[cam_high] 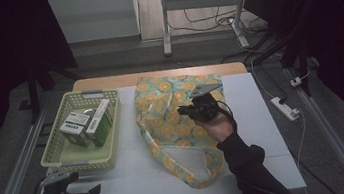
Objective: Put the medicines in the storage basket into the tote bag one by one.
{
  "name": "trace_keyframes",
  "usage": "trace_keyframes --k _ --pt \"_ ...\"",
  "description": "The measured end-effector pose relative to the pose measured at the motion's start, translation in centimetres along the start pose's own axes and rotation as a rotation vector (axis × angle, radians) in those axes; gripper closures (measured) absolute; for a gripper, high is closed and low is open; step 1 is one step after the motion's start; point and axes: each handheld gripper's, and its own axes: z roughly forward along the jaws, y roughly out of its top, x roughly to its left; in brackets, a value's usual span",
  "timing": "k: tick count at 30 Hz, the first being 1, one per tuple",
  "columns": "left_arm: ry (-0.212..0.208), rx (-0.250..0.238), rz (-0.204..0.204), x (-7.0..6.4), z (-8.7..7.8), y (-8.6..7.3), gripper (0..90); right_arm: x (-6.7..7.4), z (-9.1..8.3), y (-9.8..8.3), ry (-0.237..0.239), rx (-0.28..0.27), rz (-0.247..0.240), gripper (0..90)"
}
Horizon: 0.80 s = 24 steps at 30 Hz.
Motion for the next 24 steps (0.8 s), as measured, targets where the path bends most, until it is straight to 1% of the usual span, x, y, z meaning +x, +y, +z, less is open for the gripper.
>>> trace_keyframes --k 5,8,13,18,20,24 --pt "-0.015 -0.035 0.007 0.2 -0.6 0.5 0.0 0.0 0.0 0.0 0.002 0.003 -0.001 89.3" --pt "-0.025 -0.06 0.018 0.3 -1.0 0.8 0.0 0.1 0.0 0.0 0.005 0.003 -0.001 89.3" --pt "-0.045 -0.077 0.026 0.4 -1.3 1.5 0.0 0.1 0.0 0.1 0.007 0.003 -0.001 89.3" --pt "-0.032 -0.092 0.039 0.5 -1.7 2.3 0.0 0.1 -0.1 0.1 0.007 0.004 -0.004 89.3" --pt "-0.023 -0.105 0.041 0.6 -1.9 2.7 0.0 0.1 -0.2 0.1 0.007 0.002 -0.003 89.4" --pt "-0.019 -0.124 0.027 0.9 -2.0 3.3 0.0 0.1 -0.3 0.2 0.008 -0.001 -0.004 89.4"
